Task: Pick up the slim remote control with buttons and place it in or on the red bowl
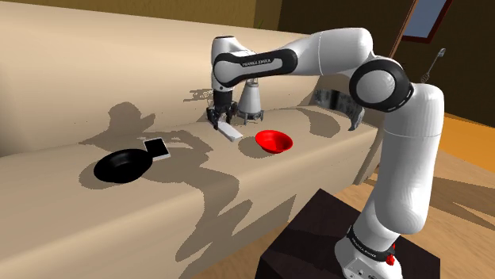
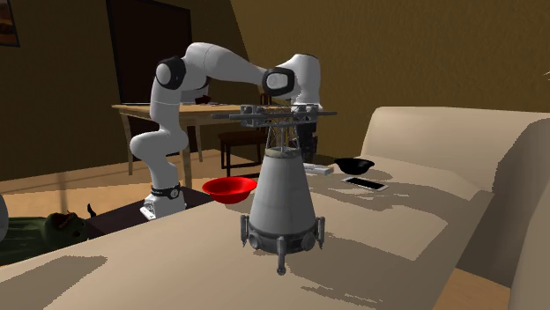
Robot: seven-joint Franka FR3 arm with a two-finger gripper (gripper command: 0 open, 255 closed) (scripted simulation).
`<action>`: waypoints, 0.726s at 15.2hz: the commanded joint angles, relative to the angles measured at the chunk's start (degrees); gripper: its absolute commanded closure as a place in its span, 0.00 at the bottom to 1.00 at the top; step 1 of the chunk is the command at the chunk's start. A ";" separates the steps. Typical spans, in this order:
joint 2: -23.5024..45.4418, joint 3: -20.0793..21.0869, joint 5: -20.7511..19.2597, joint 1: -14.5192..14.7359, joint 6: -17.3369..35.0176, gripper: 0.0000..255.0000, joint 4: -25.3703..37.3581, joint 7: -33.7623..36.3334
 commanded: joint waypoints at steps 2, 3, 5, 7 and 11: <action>-0.14 0.04 0.05 0.07 -2.32 1.00 2.19 -0.06; -0.18 0.05 0.07 0.09 -3.07 1.00 2.89 -0.10; -0.24 0.06 0.09 0.11 -4.59 1.00 4.35 -0.18; -0.24 0.08 0.12 0.14 -6.13 1.00 5.89 -0.26; -0.12 0.09 0.14 0.19 -8.62 1.00 8.52 -0.38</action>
